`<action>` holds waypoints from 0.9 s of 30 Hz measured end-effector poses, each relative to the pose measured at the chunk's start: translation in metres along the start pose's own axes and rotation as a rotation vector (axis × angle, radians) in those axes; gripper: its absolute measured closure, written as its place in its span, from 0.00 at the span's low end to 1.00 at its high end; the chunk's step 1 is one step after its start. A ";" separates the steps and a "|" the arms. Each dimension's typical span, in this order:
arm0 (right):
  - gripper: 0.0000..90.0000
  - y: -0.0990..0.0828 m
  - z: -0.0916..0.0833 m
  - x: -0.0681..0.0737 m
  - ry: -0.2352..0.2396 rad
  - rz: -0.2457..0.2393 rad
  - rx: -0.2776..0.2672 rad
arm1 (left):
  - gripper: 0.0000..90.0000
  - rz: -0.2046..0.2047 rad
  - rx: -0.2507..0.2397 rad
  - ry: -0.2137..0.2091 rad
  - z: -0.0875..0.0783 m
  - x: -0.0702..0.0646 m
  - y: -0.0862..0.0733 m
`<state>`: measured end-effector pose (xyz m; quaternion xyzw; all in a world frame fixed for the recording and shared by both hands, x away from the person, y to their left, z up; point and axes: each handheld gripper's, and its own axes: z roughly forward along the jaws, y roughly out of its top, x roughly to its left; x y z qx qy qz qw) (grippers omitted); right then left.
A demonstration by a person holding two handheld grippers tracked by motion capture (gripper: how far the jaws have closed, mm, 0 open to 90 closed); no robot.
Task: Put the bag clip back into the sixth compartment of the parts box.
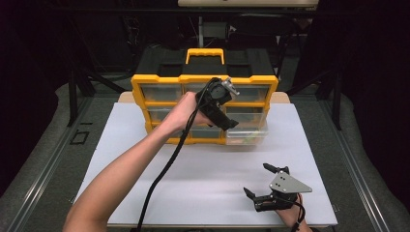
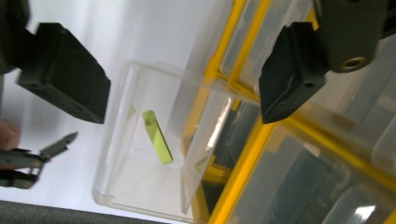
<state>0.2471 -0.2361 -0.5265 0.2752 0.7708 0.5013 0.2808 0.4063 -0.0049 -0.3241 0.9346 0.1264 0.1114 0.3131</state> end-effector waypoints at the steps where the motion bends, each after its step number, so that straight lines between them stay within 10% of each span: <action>1: 0.00 0.000 0.000 0.000 0.001 0.002 0.001 | 0.17 0.013 0.004 0.004 -0.004 -0.001 -0.003; 27: 0.00 0.000 0.002 0.002 0.001 0.003 0.009 | 0.00 -0.018 0.043 0.054 -0.026 -0.017 -0.085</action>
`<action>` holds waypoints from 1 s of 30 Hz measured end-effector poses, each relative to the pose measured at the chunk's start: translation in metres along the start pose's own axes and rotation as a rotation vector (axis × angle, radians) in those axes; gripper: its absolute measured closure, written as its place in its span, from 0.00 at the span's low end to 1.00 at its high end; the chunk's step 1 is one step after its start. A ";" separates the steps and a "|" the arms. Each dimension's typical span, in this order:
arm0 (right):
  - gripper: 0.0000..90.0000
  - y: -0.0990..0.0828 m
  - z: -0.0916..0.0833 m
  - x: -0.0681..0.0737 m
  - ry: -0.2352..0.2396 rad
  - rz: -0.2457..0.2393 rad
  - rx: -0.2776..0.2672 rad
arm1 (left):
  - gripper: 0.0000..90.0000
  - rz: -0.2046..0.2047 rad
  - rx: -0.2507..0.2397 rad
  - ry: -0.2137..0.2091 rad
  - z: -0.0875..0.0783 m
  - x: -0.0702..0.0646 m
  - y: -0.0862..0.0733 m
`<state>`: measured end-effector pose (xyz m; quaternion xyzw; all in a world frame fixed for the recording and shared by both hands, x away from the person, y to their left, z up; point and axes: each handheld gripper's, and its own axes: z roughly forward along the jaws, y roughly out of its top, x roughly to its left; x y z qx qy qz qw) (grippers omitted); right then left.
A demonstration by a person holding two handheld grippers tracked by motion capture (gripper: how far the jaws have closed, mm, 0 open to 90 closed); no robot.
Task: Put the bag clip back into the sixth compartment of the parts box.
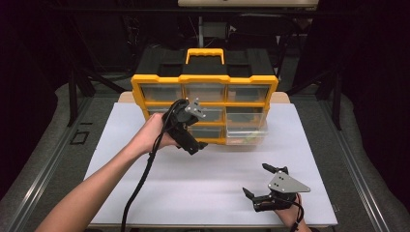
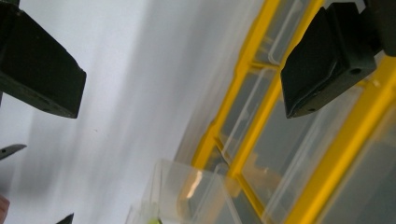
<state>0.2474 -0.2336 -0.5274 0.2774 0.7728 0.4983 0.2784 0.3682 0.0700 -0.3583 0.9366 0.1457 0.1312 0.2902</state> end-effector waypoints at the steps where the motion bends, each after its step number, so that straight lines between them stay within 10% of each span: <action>1: 0.00 0.000 0.000 0.000 0.000 0.000 0.001 | 0.00 -0.001 -0.001 0.001 0.000 0.000 -0.004; 30: 0.00 0.000 0.001 0.001 -0.003 -0.003 0.006 | 0.00 -0.207 -0.052 0.050 0.026 -0.022 -0.122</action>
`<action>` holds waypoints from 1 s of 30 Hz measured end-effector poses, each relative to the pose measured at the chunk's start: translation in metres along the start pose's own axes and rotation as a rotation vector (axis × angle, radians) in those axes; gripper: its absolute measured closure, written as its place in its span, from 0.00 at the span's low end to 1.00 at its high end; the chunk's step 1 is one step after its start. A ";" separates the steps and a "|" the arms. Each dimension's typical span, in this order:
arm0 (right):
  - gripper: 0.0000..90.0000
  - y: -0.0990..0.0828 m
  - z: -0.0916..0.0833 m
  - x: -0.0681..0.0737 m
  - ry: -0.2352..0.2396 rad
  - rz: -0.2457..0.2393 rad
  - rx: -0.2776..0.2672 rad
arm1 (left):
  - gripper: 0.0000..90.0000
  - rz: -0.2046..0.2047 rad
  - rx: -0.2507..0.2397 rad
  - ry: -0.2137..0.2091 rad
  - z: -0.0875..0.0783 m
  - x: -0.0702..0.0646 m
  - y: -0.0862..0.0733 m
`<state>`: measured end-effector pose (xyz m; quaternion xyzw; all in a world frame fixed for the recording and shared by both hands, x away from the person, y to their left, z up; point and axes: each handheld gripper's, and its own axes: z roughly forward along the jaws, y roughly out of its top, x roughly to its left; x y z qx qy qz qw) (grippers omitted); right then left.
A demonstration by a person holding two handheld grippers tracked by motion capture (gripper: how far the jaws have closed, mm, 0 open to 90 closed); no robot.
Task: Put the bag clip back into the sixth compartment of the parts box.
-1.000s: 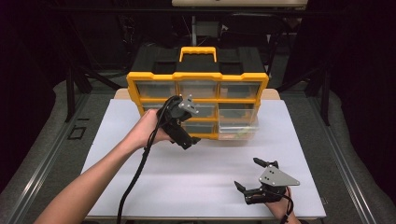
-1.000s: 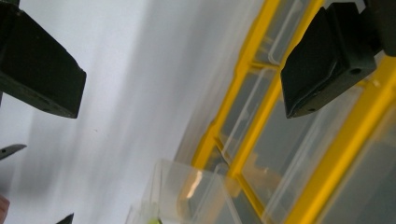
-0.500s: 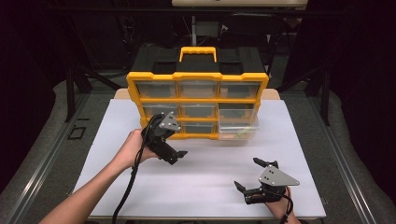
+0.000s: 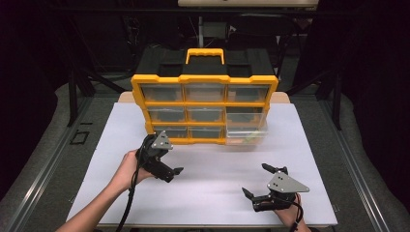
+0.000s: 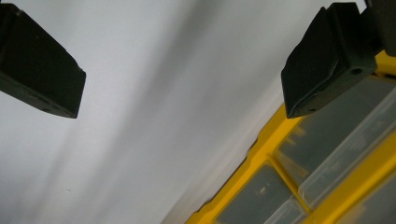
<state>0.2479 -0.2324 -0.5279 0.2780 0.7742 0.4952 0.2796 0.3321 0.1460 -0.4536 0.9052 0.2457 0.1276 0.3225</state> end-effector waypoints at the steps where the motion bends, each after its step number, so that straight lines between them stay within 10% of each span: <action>1: 0.00 0.000 0.000 0.000 0.000 -0.001 0.002 | 0.00 -0.006 -0.003 0.004 0.000 0.000 -0.004; 30: 0.00 0.000 0.001 0.000 -0.001 0.003 0.004 | 0.00 -0.179 -0.147 0.126 -0.002 -0.012 -0.105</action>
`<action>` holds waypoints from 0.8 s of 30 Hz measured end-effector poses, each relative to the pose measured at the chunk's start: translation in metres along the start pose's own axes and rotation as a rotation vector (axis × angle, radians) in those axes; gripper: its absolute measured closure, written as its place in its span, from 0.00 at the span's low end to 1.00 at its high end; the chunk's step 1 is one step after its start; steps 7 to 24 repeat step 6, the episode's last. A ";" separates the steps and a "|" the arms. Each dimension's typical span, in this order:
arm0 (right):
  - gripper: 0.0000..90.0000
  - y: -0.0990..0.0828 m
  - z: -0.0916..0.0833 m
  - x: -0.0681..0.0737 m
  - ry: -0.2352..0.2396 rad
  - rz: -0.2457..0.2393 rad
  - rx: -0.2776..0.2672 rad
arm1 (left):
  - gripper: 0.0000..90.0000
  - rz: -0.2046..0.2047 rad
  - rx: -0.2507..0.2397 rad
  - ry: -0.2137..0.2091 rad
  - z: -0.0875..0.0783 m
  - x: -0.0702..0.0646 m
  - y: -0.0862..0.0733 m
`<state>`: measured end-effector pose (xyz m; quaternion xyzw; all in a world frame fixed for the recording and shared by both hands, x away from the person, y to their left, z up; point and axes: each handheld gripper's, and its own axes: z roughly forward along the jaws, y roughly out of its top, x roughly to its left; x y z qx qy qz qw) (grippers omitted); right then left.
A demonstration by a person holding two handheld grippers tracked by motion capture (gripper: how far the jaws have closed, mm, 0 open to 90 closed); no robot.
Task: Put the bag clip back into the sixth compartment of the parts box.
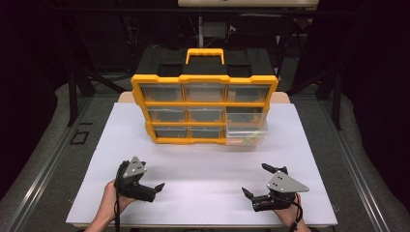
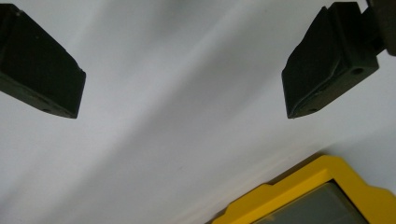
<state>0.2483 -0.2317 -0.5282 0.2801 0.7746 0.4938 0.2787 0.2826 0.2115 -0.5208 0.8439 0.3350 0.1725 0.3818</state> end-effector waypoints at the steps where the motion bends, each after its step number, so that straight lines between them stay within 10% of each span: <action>1: 0.00 0.000 -0.001 0.000 -0.003 -0.002 0.002 | 0.00 -0.002 -0.013 0.004 -0.002 0.000 -0.002; 6: 0.00 0.001 -0.003 -0.002 -0.019 0.005 -0.009 | 0.00 -0.040 -0.088 0.017 -0.015 -0.004 -0.019; 24: 0.00 0.001 -0.003 -0.002 -0.019 0.005 -0.009 | 0.00 -0.040 -0.088 0.017 -0.015 -0.004 -0.019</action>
